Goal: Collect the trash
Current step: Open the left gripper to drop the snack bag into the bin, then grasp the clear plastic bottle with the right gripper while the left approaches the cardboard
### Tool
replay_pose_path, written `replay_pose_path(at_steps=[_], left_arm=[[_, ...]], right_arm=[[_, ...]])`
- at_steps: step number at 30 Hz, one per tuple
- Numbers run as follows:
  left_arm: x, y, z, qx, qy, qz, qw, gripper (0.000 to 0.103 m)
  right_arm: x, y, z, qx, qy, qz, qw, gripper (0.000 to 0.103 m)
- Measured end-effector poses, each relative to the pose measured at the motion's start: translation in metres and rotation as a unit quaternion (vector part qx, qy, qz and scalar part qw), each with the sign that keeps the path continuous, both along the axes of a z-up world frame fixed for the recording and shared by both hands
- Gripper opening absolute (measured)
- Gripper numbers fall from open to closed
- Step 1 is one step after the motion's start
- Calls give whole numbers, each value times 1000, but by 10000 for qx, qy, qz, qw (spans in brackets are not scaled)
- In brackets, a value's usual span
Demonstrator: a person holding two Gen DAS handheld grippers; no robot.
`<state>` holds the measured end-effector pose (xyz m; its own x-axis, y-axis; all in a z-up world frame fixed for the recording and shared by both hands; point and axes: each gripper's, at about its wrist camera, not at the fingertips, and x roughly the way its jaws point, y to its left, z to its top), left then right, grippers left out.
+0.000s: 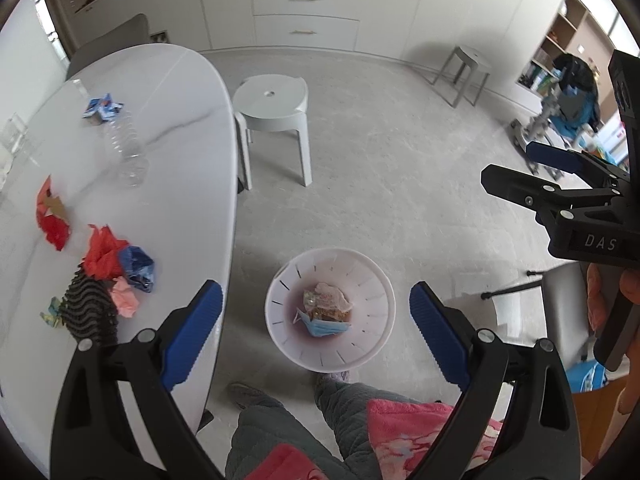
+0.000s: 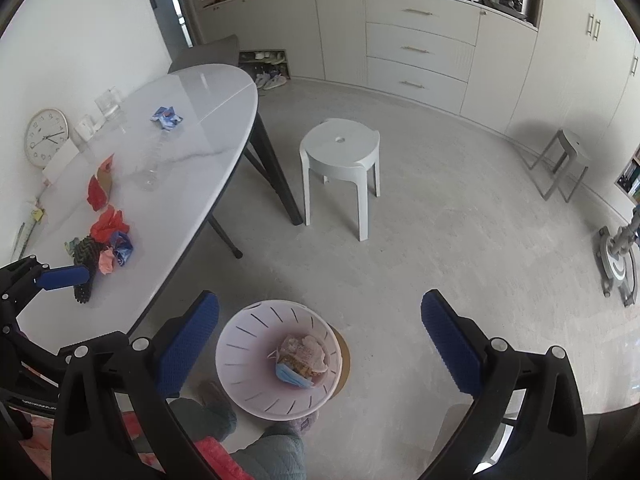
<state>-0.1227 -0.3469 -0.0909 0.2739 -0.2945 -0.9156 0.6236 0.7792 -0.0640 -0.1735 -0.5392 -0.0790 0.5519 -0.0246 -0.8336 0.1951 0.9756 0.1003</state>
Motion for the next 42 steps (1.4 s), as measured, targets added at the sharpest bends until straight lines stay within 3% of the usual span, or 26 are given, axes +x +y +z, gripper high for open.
replay_pose_path(at_steps=[7,13,20,23,32,42], left_arm=[[24,52,18,-197,-142,822,9963,90],[57,137,24,-42,-451,1602,9860,90],[117,245,9,10,-308,2774,9603,91],[151,271,-3,86,-241,3085,9509,90],[235,300,-43,72,126,3509,9363,90],[279,289,-70,121,446,3474,9366,90]], right_arm=[[46,32,17,107,-200,394,9990,100],[97,87,20,189,-269,875,9956,100],[175,164,1,450,-94,1086,9930,100],[210,194,-12,523,-5,1053,9931,100],[297,245,-53,-10,254,721,9971,100],[339,249,-94,-89,629,707,9955,100]])
